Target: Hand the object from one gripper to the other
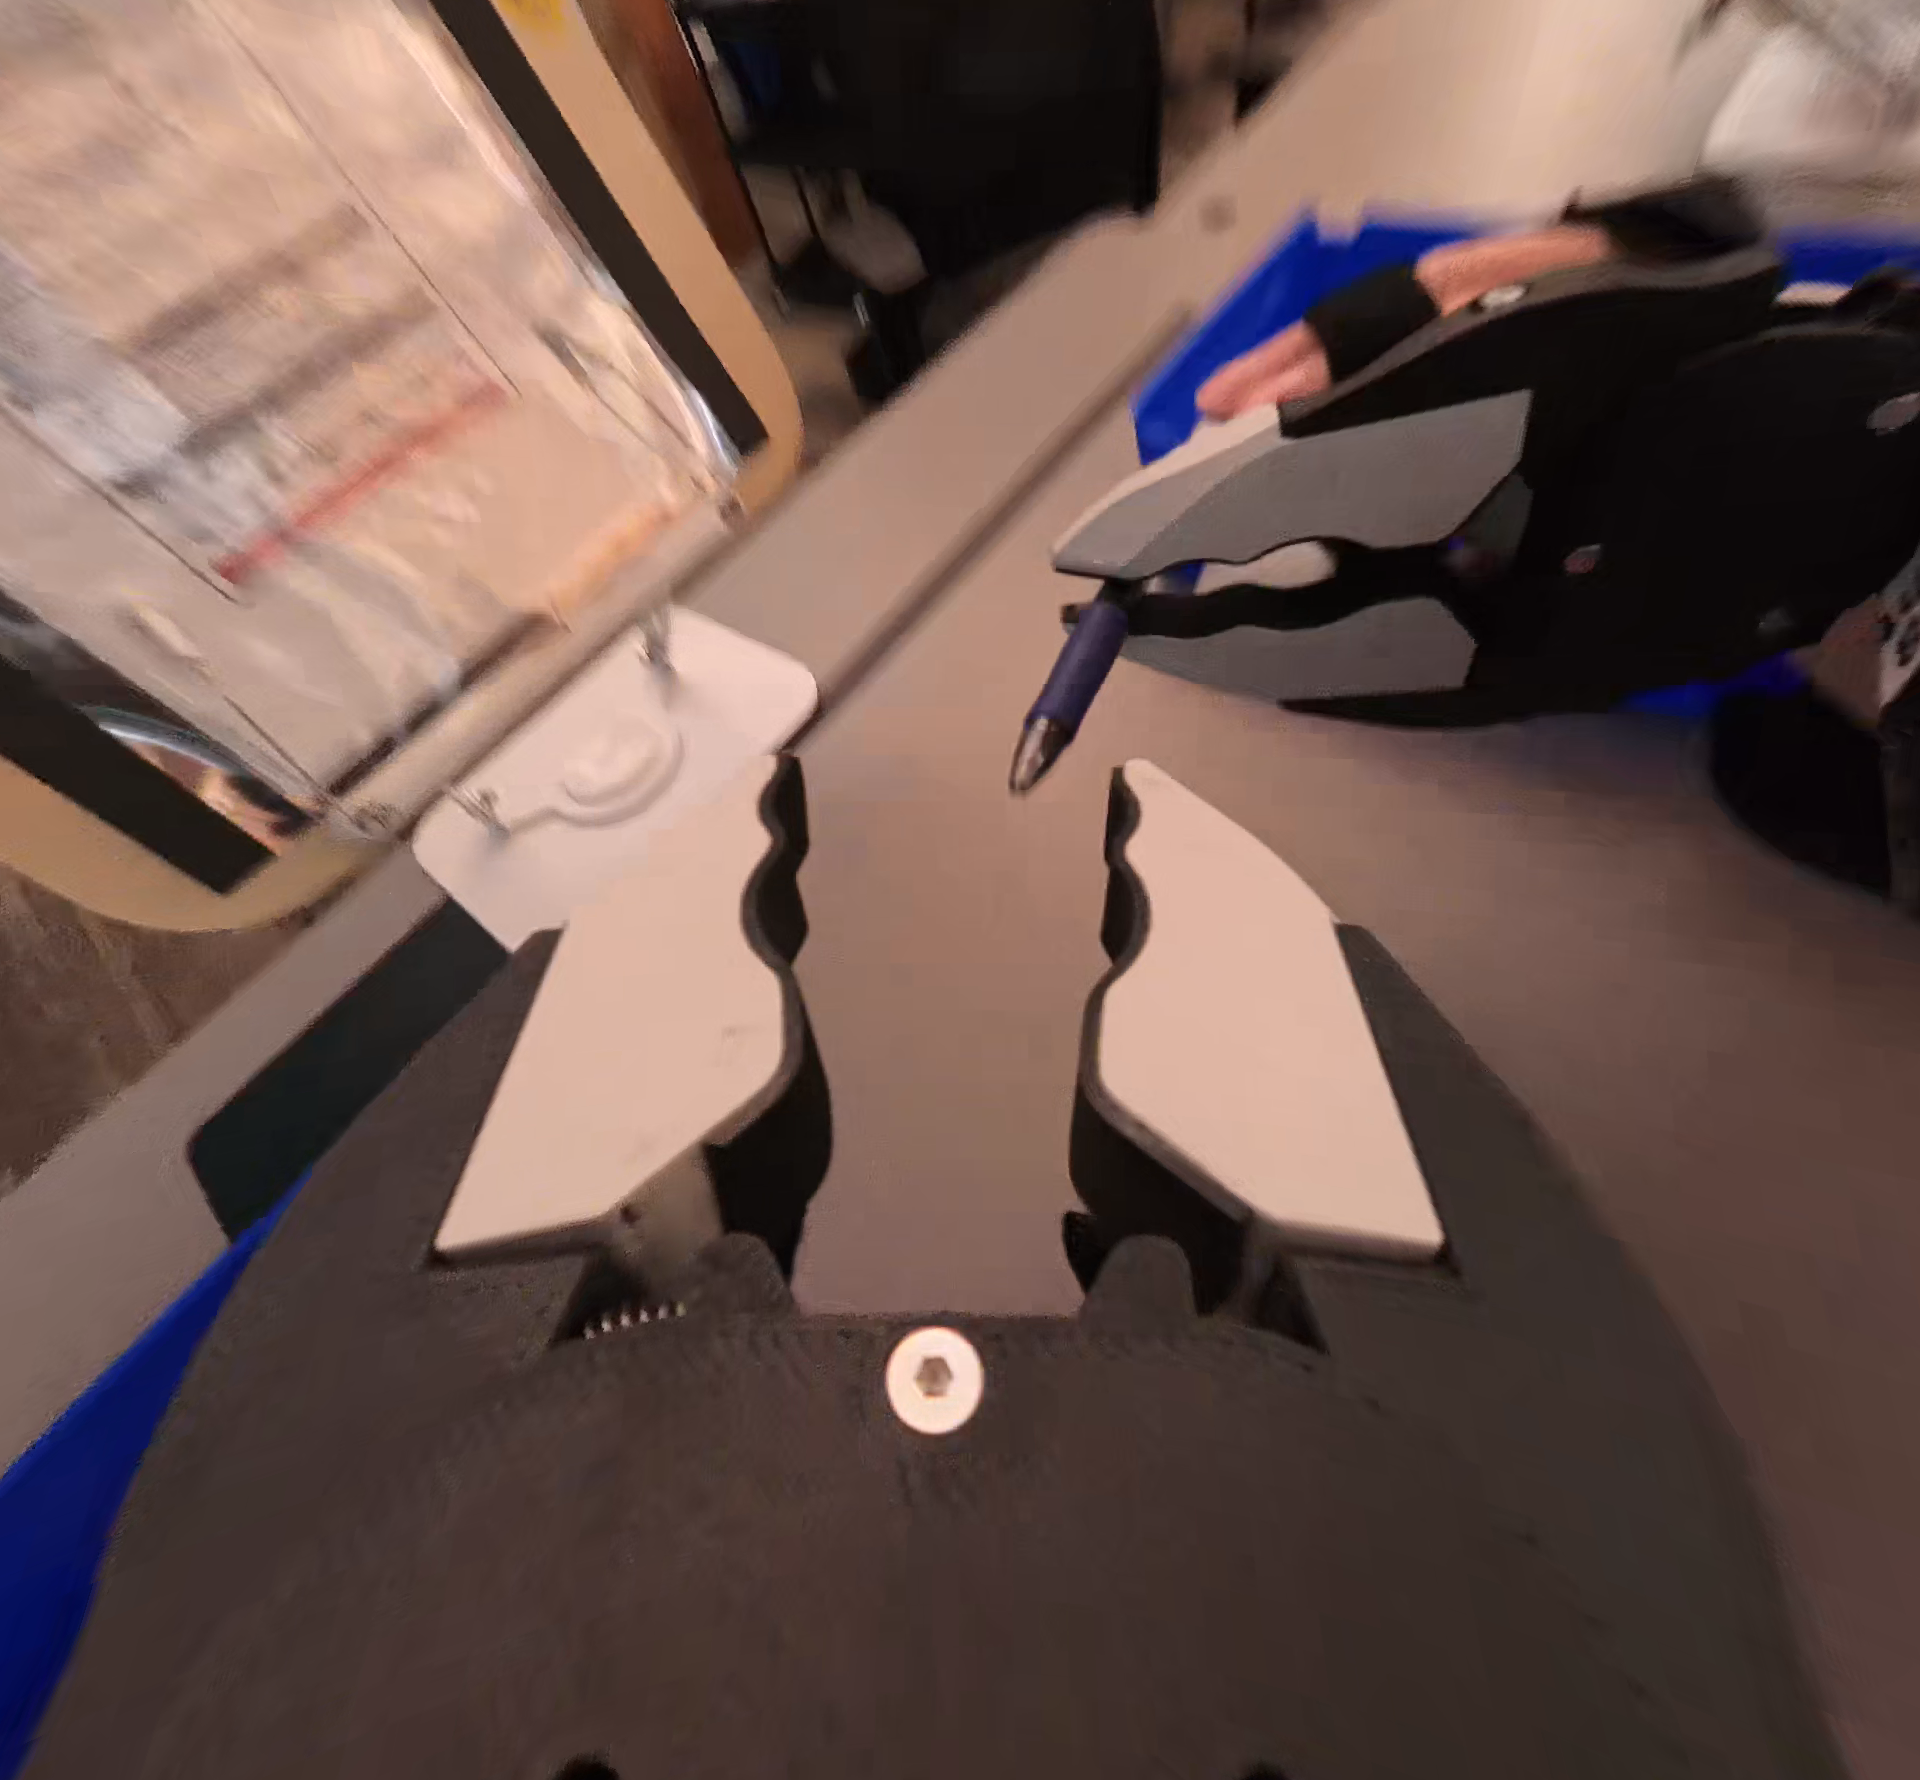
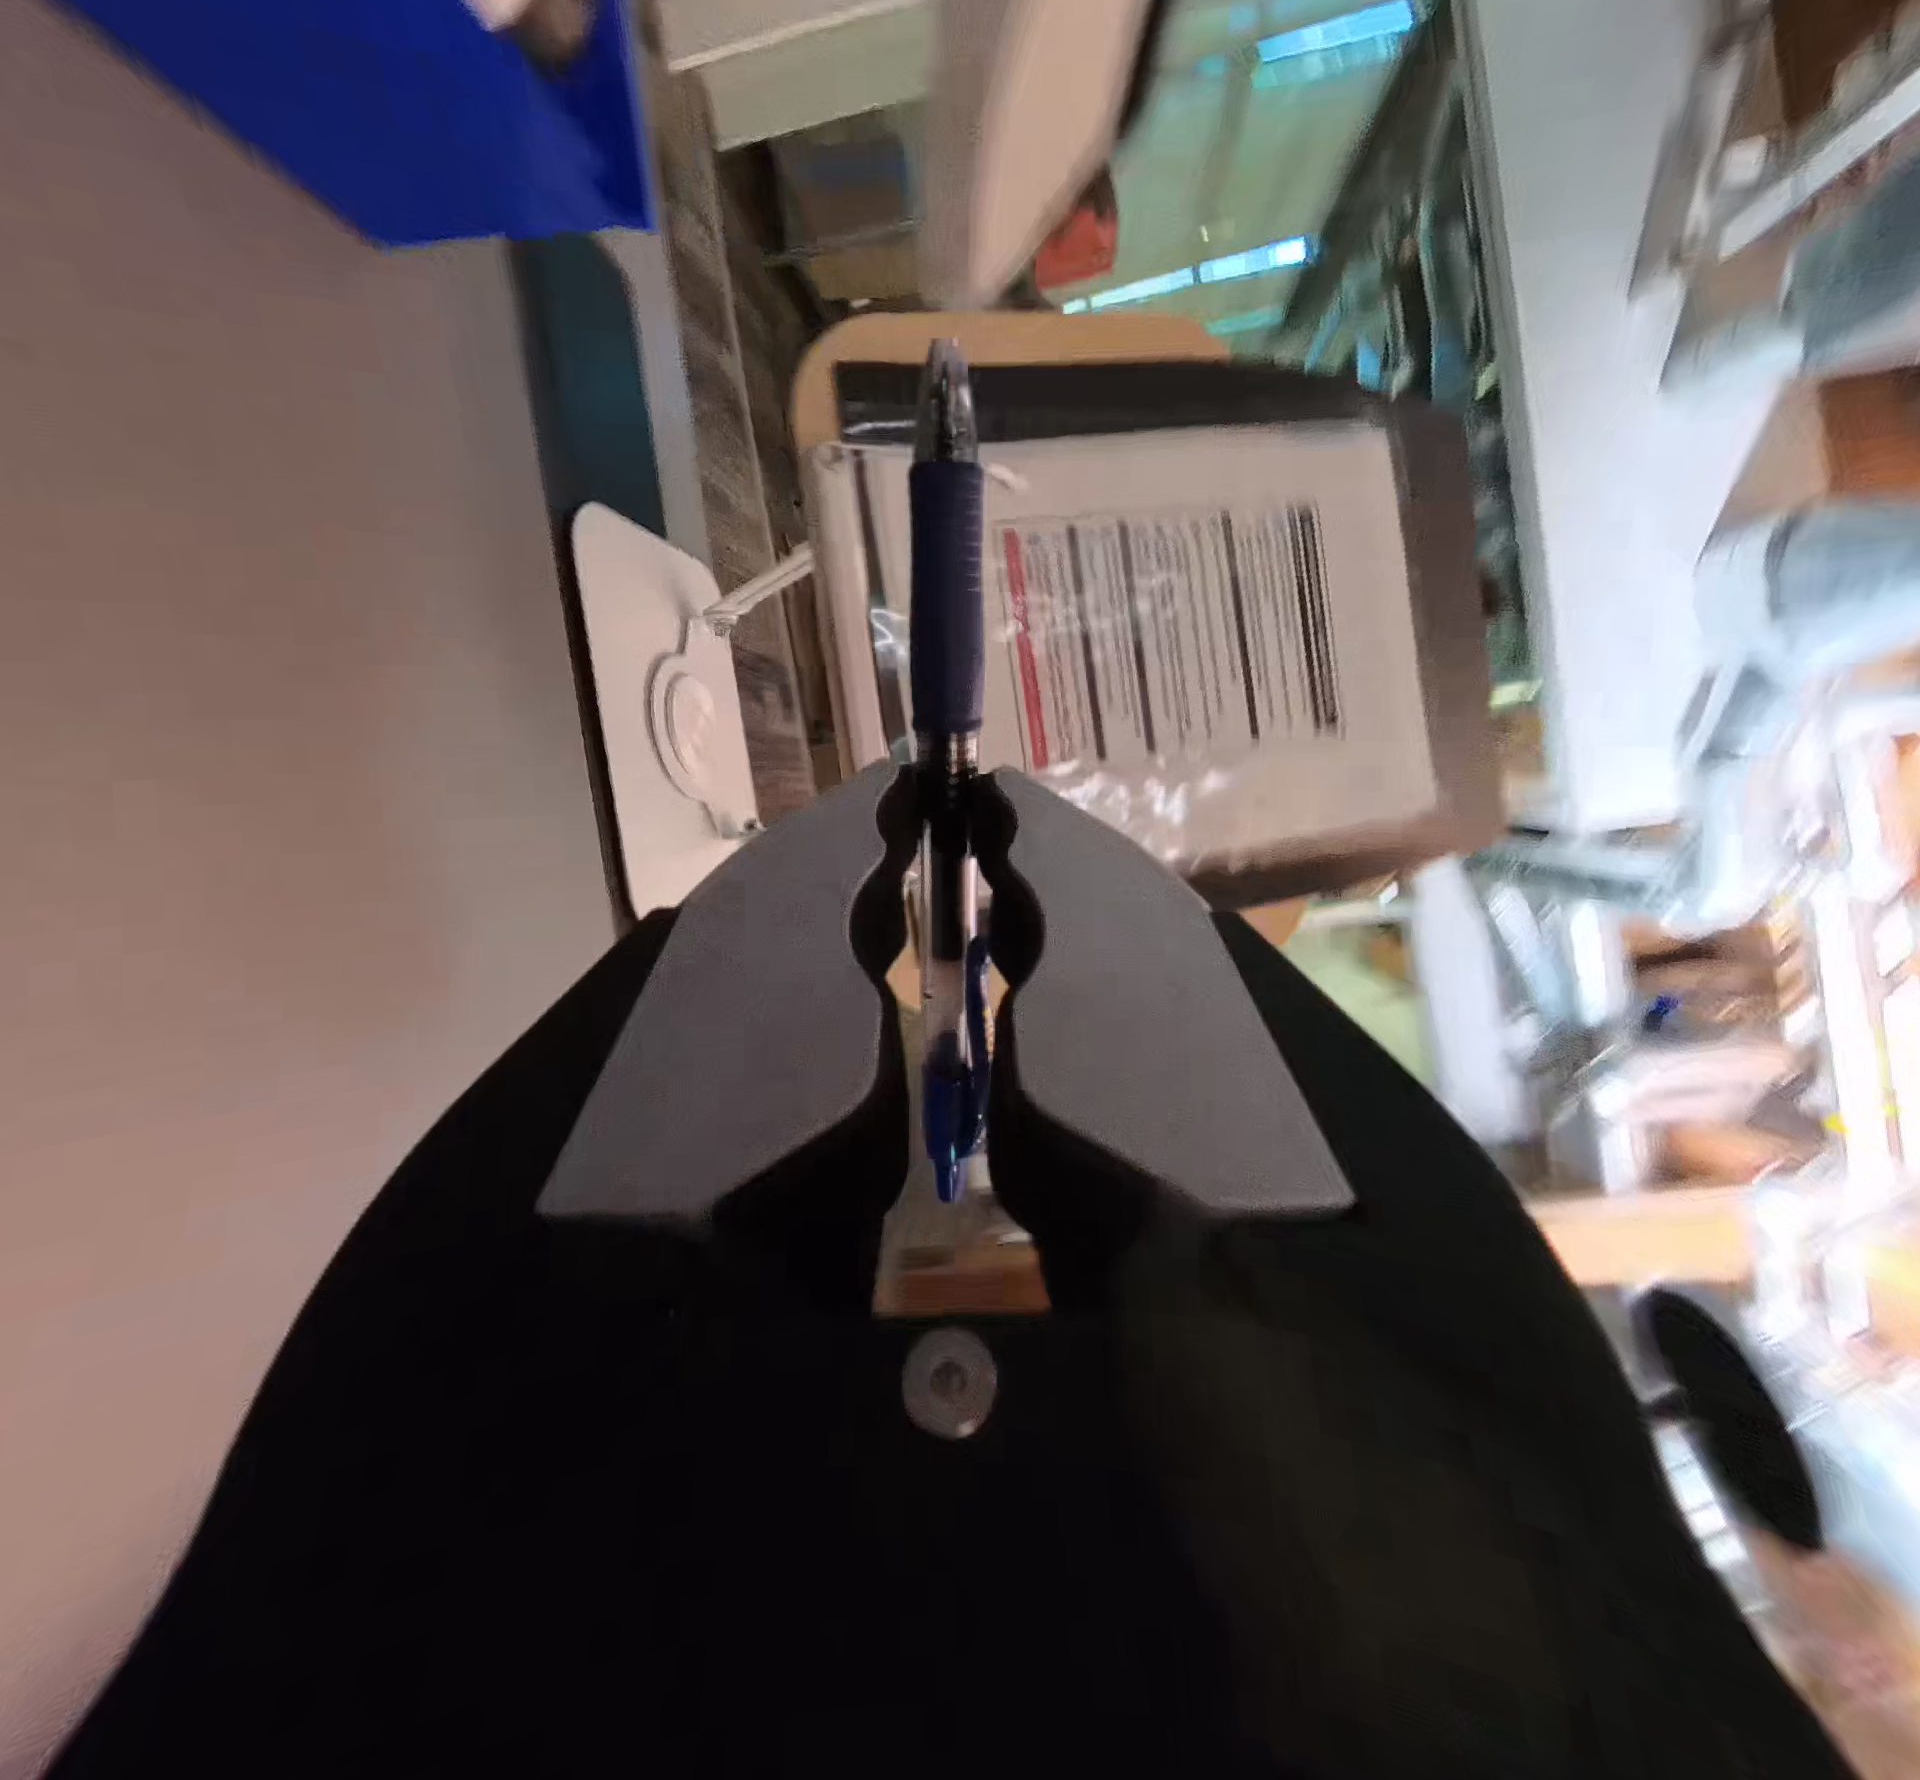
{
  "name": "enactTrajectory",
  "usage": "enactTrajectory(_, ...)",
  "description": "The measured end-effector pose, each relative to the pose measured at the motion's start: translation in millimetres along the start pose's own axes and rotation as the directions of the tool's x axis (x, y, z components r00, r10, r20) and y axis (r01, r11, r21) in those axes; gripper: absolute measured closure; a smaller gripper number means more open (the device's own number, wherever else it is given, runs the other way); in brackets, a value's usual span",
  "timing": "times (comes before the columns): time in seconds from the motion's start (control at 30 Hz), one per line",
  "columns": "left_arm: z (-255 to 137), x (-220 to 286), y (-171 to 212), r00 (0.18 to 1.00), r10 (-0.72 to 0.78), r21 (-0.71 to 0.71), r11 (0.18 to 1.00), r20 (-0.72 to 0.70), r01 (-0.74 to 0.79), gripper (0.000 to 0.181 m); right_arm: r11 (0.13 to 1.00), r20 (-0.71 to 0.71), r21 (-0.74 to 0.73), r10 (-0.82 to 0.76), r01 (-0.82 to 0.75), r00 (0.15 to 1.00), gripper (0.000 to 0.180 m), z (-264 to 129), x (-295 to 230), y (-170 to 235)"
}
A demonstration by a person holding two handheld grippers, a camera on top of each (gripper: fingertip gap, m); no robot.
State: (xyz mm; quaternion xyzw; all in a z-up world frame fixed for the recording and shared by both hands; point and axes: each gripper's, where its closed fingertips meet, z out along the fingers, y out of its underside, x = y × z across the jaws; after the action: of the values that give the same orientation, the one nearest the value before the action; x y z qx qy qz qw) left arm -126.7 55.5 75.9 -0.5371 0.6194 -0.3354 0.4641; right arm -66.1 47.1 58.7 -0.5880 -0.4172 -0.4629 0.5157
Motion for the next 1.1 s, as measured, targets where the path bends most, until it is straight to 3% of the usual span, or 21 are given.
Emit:
enactTrajectory(0.07,-10.2,-3.0,-19.9,0.999,-0.044,0.135,0.99,0.006,0.042,0.12,0.956,-0.04,0.03,0.293,-0.292,0.955,0.168,-5.1,25.6,4.7)
enactTrajectory(0.1,-13.4,-2.8,-26.2,0.998,-0.065,0.18,0.982,-0.007,0.065,0.114,0.888,-0.016,0.076,0.455,-0.453,0.89,0.168,-8.9,35.4,3.6)
enactTrajectory(0.13,-15.1,-1.5,-29.9,0.996,-0.085,0.206,0.974,-0.027,0.089,0.112,0.784,0.041,0.133,0.607,-0.607,0.793,0.168,-13.7,44.1,0.0)
enactTrajectory(0.2,-14.0,6.3,-32.9,0.988,-0.118,0.23,0.963,-0.103,0.139,0.114,0.46,0.234,0.236,0.828,-0.856,0.51,0.168,-26.2,61.8,-10.3)
enactTrajectory(0.23,-12.1,13.2,-33.6,0.979,-0.13,0.234,0.958,-0.156,0.165,0.117,0.264,0.374,0.256,0.86,-0.93,0.347,0.169,-33.7,69.5,-17.6)
enactTrajectory(0.3,-7.2,31.4,-34.2,0.95,-0.151,0.228,0.949,-0.274,0.217,0.124,-0.117,0.639,0.187,0.768,-0.975,0.031,0.169,-48.0,82.1,-29.4)
enactTrajectory(0.33,-4.9,41.6,-34.3,0.93,-0.156,0.219,0.946,-0.332,0.237,0.128,-0.249,0.723,0.102,0.684,-0.963,-0.1,0.169,-50.8,83.4,-32.6)
enactTrajectory(0.43,-3.5,67.3,-36.6,0.871,-0.15,0.206,0.94,-0.468,0.272,0.136,-0.426,0.833,-0.107,0.455,-0.898,-0.315,0.168,-52.6,78.0,-41.6)
enactTrajectory(0.53,-4.0,75.7,-39.5,0.835,-0.174,0.201,0.926,-0.523,0.319,0.143,-0.465,0.85,-0.165,0.38,-0.87,-0.364,0.169,-50.4,70.9,-47.9)
enactTrajectory(0.63,-1.4,76.1,-37.5,0.819,-0.206,0.18,0.919,-0.536,0.35,0.145,-0.412,0.86,-0.163,0.387,-0.896,-0.334,0.169,-50.6,60.6,-60.9)
enactTrajectory(0.77,1.4,79.2,-35.5,0.772,-0.256,0.139,0.904,-0.582,0.405,0.149,-0.338,0.873,-0.126,0.408,-0.933,-0.266,0.168,-53.5,51.2,-76.3)
enactTrajectory(0.9,1.7,78.9,-34.0,0.798,-0.207,0.169,0.919,-0.566,0.357,0.169,-0.299,0.867,-0.06,0.458,-0.952,-0.198,0.168,-52.4,50.2,-76.6)
enactTrajectory(1.0,0.8,74.2,-33.2,0.83,-0.182,0.178,0.931,-0.528,0.318,0.17,-0.242,0.852,0.009,0.509,-0.97,-0.119,0.168,-52.2,51.9,-74.2)
enactTrajectory(1.1,-2.3,60.2,-31.8,0.873,-0.167,0.19,0.941,-0.459,0.28,0.17,-0.173,0.795,0.126,0.607,-0.977,-0.005,0.153,-50.8,61.3,-64.9)
